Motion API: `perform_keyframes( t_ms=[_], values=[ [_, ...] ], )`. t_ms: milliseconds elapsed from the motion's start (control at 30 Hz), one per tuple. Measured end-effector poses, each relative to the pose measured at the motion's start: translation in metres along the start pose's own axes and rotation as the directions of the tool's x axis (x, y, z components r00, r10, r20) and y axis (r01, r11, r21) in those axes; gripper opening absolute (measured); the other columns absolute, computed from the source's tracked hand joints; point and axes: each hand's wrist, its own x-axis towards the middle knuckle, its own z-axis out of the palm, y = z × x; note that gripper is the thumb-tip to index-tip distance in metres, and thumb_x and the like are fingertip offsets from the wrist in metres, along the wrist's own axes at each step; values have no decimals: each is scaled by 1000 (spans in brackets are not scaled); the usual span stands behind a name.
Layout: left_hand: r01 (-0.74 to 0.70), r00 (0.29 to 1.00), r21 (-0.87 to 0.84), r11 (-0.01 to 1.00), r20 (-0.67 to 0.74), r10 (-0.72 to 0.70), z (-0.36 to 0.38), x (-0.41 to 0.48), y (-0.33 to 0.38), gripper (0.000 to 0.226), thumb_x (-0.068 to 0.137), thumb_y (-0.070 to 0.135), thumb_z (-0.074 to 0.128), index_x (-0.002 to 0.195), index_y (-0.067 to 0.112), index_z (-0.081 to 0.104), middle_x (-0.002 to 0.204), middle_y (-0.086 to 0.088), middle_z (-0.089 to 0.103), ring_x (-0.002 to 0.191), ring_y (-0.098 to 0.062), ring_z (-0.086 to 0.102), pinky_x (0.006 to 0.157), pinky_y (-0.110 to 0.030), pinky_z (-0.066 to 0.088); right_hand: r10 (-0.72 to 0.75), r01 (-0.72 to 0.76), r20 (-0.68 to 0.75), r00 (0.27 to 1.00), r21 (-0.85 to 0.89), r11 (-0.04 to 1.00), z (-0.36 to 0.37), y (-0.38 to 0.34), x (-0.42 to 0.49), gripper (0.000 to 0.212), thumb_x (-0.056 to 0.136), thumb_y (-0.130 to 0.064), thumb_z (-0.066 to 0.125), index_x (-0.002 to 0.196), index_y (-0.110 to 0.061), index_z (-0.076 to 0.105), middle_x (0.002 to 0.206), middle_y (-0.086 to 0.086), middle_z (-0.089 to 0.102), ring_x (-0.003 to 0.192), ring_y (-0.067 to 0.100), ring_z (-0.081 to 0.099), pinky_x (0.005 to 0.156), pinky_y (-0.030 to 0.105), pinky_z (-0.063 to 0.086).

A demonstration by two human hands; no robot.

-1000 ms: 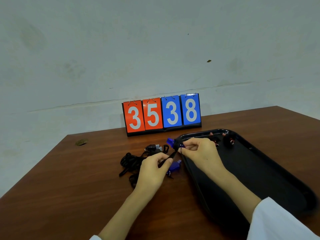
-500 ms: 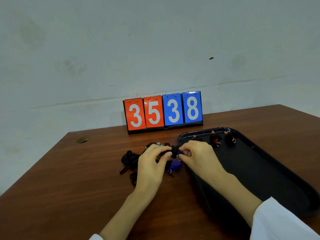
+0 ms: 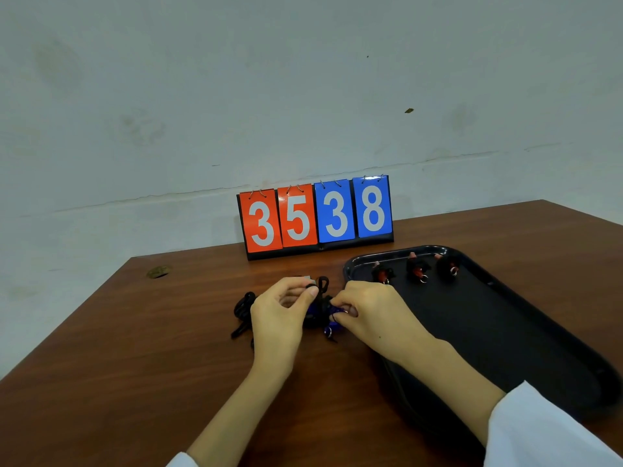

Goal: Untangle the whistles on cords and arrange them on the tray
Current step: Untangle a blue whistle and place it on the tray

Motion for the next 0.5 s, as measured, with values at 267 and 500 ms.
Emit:
perform_keyframes(
  t_ms=[267,500],
  values=[
    [18,1000,35,999,-17,-17,-1,1,-2,15,82,13,70,90,25,69,77,14,67,76,0,61,67,-7,47,-88,88,19,996,-9,996,0,-2,0,22,71,-16,78,92,-13,73,81,0,68,67,13,65,60,26,57],
    [68,987,134,989,135,-86,-5,10,-5,7,81,18,70,81,25,71,77,7,70,72,-11,64,65,-21,54,-116,116,2,993,-56,992,3,0,0,25,66,-14,81,89,-15,73,80,-2,67,68,11,65,60,23,56]
  ],
)
